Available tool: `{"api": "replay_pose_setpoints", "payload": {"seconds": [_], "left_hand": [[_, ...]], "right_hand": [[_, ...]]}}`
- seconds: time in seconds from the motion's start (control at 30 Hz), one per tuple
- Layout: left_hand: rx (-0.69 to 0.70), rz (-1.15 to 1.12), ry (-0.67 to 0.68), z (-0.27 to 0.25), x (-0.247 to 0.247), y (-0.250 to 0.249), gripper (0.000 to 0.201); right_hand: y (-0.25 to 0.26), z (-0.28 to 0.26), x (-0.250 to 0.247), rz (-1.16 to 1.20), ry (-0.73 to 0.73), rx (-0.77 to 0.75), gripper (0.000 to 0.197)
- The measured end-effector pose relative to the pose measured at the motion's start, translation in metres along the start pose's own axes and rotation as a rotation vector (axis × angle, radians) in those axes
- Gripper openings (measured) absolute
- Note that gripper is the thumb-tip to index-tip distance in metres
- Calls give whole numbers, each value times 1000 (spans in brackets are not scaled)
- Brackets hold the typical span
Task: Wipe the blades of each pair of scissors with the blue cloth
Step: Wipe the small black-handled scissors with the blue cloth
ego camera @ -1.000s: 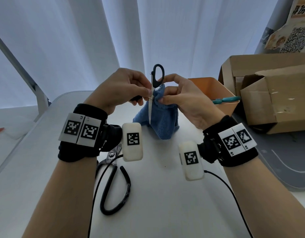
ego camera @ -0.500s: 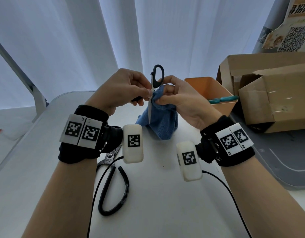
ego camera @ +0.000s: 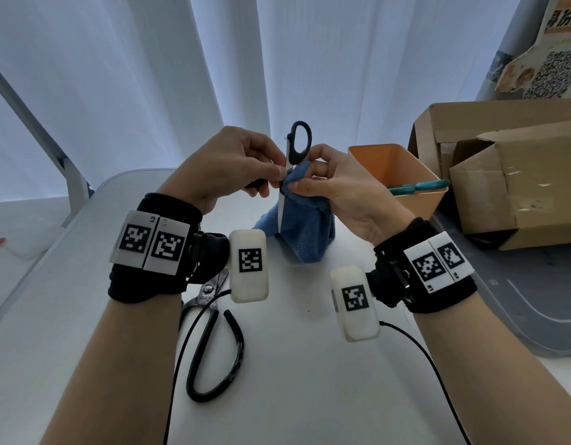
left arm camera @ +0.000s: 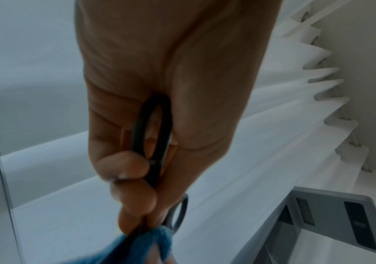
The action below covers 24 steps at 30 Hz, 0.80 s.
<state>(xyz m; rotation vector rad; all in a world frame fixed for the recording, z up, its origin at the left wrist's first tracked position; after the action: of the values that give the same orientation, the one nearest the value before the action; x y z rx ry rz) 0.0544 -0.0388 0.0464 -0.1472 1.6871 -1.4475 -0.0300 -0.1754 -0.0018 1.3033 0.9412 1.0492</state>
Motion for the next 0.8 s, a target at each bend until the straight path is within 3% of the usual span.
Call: {"api": "replay_pose_setpoints", "payload": {"seconds": [0.23,0.43,0.63,0.8], "left_hand": [[-23,9,14,0,2,2,4],[-8,-38,3,-2,-1,-2,5],[-8,-36,-14,-1,-3,1,4],[1,-45,11,-1,1,-2,4]], "right_hand": [[0,2,-5,-4,27,24,37],[4,0,-3,15,14,-1,29],[4,2,-9,-19,52,-18,38],[2,3,-7,36,38,-28,29]]}}
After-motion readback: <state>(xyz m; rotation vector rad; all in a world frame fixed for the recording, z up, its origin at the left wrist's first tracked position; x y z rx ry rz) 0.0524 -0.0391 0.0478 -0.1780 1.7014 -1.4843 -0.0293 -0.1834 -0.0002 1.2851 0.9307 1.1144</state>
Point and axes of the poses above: each hand's wrist, its own z-axis towards the middle knuckle, its own x-axis out of the palm, y = z × x, the point moved 4 cm from there along z, towards the middle knuckle, and after that the axes turned 2 degrees about y, right-handed, at the moved point
